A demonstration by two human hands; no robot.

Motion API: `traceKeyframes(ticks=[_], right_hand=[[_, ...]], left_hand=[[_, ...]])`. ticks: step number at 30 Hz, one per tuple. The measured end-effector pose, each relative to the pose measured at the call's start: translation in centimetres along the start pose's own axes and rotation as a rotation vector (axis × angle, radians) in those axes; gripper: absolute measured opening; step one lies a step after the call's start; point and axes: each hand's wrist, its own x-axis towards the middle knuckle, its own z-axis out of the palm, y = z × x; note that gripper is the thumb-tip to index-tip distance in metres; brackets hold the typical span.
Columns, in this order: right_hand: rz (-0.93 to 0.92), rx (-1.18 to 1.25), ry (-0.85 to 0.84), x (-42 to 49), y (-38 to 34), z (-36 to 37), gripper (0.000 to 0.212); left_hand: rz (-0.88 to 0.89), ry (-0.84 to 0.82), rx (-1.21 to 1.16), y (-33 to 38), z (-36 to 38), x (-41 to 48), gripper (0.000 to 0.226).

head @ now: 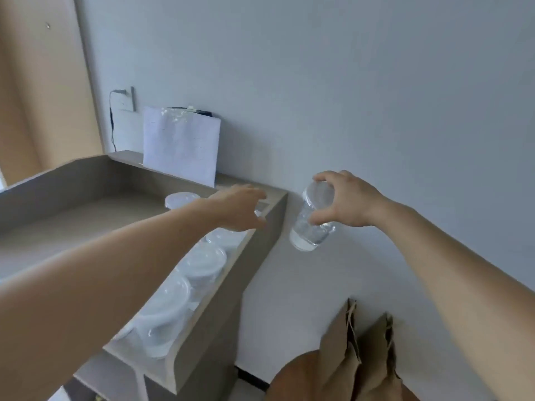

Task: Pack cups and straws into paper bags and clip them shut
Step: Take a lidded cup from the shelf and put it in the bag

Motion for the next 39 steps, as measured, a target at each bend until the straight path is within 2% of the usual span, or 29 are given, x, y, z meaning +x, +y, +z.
traceKeyframes(ticks=[6,12,18,28,30,33,37,39], right_hand=[[0.184,-0.032,-0.088,-10.6,11.2,1.6,0.103],[0.339,-0.044,-0.180,-18.5,19.5,5.1,0.103],[0.464,-0.045,-0.237,-22.8,24.0,8.6,0.101],[0.613,-0.037,-0.288,-25.5,26.9,13.2,0.101],[0.608,-0.039,-0.301,-25.8,27.3,14.0,0.102],[0.575,-0.047,-0.320,-25.9,28.2,14.9,0.102],[0.497,-0.036,-0.318,-25.6,29.3,16.0,0.102],[0.456,-0.021,-0.302,-25.7,29.6,16.5,0.100]], left_hand=[[0.087,-0.153,-0.047,13.3,6.8,1.0,0.070],[0.213,-0.336,-0.107,22.3,15.7,0.3,0.068],[0.320,-0.506,-0.174,27.4,23.4,-1.7,0.066],[0.439,-0.715,-0.199,31.1,31.4,-3.2,0.045],[0.441,-0.741,-0.188,31.3,32.8,-3.8,0.052],[0.412,-0.779,-0.202,31.6,34.2,-4.8,0.077],[0.277,-0.949,-0.237,32.3,35.4,-6.6,0.101],[0.196,-0.998,-0.197,33.1,36.0,-8.0,0.103]])
